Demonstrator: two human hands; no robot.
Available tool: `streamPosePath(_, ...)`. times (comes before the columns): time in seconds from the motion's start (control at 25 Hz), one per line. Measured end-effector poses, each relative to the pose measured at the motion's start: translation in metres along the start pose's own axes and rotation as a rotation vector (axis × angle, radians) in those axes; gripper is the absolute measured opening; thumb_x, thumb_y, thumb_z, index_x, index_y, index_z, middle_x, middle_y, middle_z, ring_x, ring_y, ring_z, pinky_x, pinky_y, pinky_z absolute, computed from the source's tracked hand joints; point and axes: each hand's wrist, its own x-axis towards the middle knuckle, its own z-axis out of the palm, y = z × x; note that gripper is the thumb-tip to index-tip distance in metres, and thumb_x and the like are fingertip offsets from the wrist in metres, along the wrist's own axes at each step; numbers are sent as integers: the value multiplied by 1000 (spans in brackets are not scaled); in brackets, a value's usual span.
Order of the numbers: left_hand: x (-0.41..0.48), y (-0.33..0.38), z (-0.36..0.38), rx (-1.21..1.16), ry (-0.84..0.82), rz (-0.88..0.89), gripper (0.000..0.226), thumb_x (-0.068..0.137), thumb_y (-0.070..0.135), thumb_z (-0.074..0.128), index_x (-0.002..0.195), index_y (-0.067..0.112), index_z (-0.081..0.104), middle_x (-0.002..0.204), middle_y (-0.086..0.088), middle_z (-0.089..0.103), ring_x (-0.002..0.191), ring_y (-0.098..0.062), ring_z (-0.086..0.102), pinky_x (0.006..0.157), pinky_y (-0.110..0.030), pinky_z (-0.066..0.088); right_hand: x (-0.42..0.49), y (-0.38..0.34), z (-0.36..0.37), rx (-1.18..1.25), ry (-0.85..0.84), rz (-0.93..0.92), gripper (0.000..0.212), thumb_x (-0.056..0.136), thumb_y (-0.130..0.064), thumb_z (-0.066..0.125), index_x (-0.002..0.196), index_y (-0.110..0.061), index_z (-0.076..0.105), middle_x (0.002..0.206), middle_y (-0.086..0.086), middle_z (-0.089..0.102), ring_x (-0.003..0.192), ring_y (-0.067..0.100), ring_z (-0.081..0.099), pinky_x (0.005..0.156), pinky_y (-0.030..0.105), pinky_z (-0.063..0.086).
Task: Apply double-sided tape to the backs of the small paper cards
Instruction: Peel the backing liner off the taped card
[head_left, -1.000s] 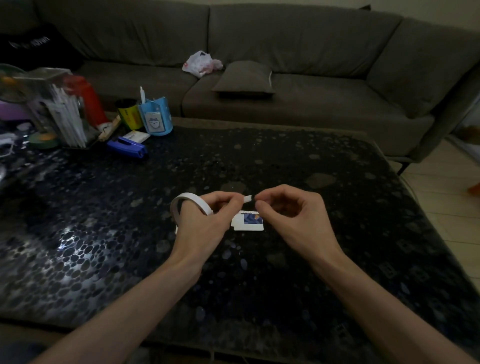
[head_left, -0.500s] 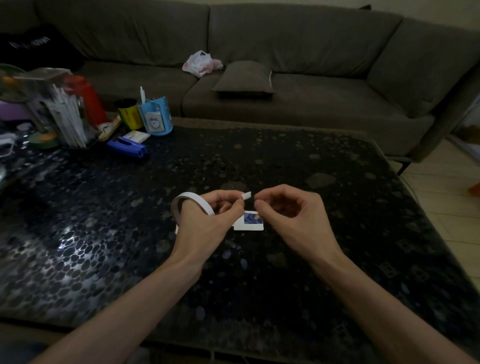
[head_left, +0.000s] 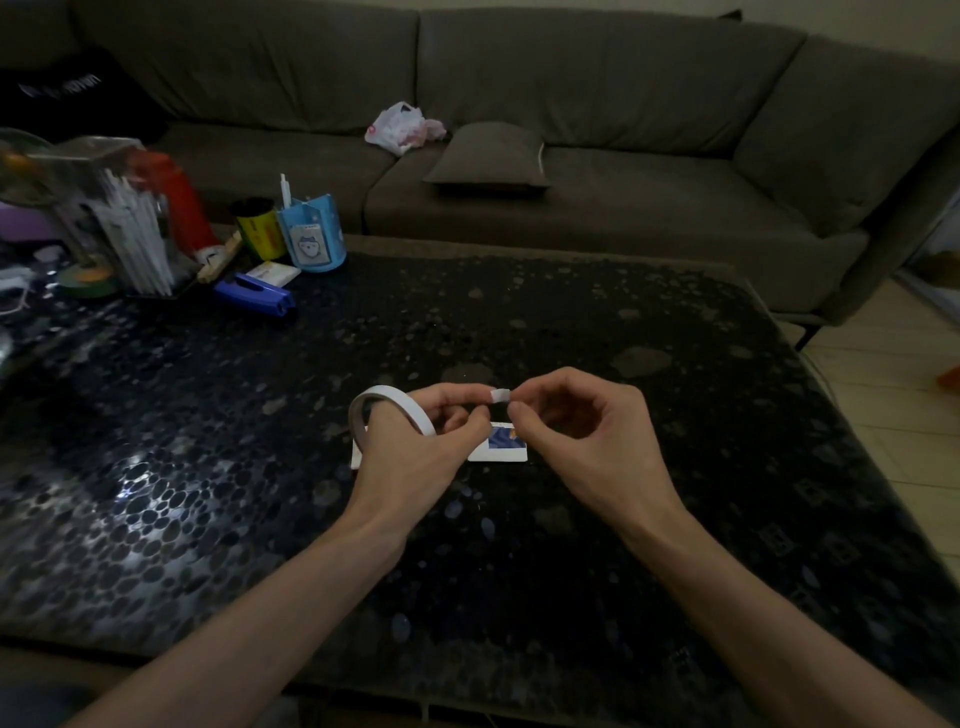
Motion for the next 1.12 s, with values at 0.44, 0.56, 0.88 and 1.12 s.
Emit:
streamPosePath(0.44, -2, -1, 0, 78, -87, 104, 27, 94, 10, 71, 101, 33, 82, 76, -2, 74, 65, -9, 64, 61, -15, 51, -2, 0, 1, -163, 69, -88, 11, 91, -24, 74, 99, -31, 70, 88, -20, 68, 89, -6, 68, 77, 7, 52)
streamPosePath(0.56, -2, -3, 1, 94, -90, 147, 28, 94, 10, 71, 104, 34, 81, 92, -1, 79, 89, -17, 72, 77, -21, 59, -2, 2, 0, -158, 77, -82, 11, 91, -24, 74, 98, -31, 71, 87, -19, 69, 88, -4, 69, 77, 9, 52)
streamPosePath(0.88, 3, -12, -1, 121, -136, 205, 34, 95, 15, 71, 118, 40, 76, 74, -1, 70, 65, -11, 62, 66, -18, 53, 0, 4, 0, -69, 88, -26, 8, 95, -25, 73, 101, -28, 75, 88, -16, 73, 88, -1, 71, 80, 15, 57)
streamPosePath(1.12, 4, -17, -3, 120, -154, 210, 34, 94, 19, 72, 119, 43, 75, 69, 3, 66, 63, -3, 59, 63, -15, 50, 0, 2, 0, -44, 81, -10, 8, 93, -25, 73, 98, -31, 75, 87, -16, 73, 88, 0, 71, 79, 15, 56)
